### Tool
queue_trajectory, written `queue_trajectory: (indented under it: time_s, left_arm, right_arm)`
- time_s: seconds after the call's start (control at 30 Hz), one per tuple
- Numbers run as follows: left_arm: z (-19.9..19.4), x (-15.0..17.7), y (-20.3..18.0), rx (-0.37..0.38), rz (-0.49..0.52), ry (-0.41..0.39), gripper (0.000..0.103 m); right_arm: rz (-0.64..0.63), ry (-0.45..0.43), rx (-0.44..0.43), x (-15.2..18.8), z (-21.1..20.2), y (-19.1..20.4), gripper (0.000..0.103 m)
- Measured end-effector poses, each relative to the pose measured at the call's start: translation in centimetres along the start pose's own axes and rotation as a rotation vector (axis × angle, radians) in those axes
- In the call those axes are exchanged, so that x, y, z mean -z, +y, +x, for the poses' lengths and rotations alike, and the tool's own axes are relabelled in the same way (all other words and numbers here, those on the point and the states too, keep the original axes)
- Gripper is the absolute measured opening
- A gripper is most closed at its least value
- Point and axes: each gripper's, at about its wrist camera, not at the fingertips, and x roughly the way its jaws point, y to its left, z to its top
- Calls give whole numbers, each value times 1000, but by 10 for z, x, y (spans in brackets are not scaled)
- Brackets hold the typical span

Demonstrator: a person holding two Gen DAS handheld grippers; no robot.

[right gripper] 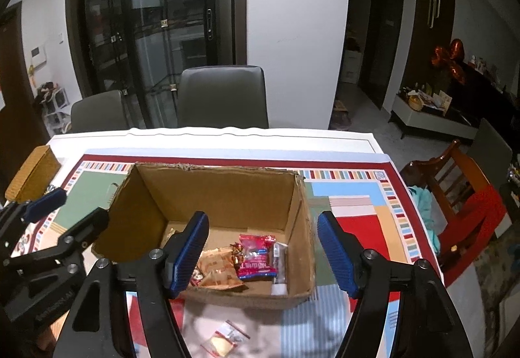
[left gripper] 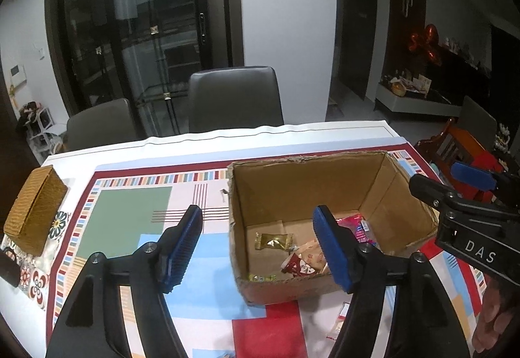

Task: Organize snacks
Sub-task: 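Move both open tools back toward the silver biscuit and cheese-cake packet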

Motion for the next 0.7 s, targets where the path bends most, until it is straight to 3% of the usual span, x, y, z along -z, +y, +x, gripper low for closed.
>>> queue_trajectory:
  time_s: [0.1,0.43,0.7]
  left_arm:
    - [-5,1,0,-20,2,-10,73]
    - [-23,18,6,-73,-16,-21,87]
    - [-34,35,7,-111,-26,-16,87]
  right_arm:
    - [11,-9,12,4,-5,-2,77]
    - [41,-30,22,16,-24,-1,77]
    - [50,-35,28,30,-30,1,79]
